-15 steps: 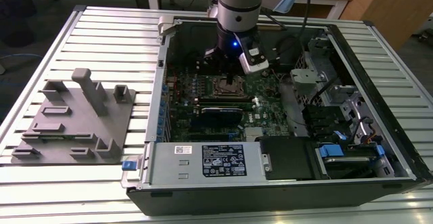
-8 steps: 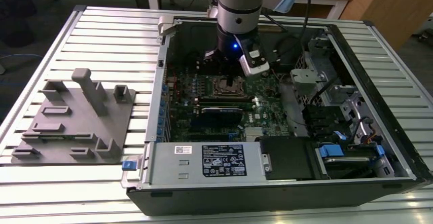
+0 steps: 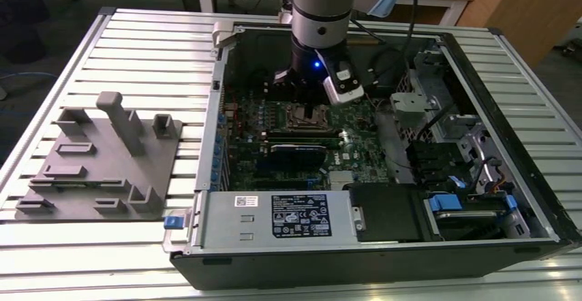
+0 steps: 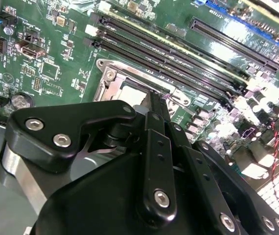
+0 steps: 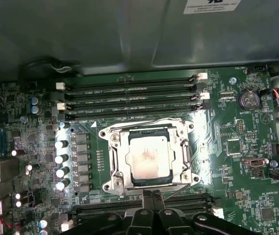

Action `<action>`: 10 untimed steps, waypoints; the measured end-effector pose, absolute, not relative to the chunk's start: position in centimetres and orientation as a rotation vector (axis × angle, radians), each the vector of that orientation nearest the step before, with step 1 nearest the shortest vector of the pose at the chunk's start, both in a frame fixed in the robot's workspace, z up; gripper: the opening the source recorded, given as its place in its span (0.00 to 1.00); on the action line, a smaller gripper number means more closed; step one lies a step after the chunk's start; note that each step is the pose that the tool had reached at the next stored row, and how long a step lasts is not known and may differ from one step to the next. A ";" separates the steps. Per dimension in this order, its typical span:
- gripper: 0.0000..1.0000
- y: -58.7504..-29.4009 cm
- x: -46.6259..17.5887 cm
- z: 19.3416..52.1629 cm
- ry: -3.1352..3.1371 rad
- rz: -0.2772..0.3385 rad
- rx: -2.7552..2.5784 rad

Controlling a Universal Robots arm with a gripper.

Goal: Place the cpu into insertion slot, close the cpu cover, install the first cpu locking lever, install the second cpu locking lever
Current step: 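Install the second cpu locking lever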

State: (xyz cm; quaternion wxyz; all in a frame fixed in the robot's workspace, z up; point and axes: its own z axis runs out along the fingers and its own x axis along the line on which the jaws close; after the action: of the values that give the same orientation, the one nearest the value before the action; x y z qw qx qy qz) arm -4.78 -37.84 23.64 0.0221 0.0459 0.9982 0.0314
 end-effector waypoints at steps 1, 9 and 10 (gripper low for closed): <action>0.10 -37.9 -4.8 23.6 3.093 0.097 0.134; 0.10 -38.2 -5.0 23.6 3.096 0.099 0.083; 0.10 -38.3 -5.1 23.6 3.096 0.099 0.077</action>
State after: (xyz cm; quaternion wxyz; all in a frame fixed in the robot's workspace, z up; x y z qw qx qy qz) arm -5.13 -38.27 23.57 0.0215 0.0249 0.9990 0.0319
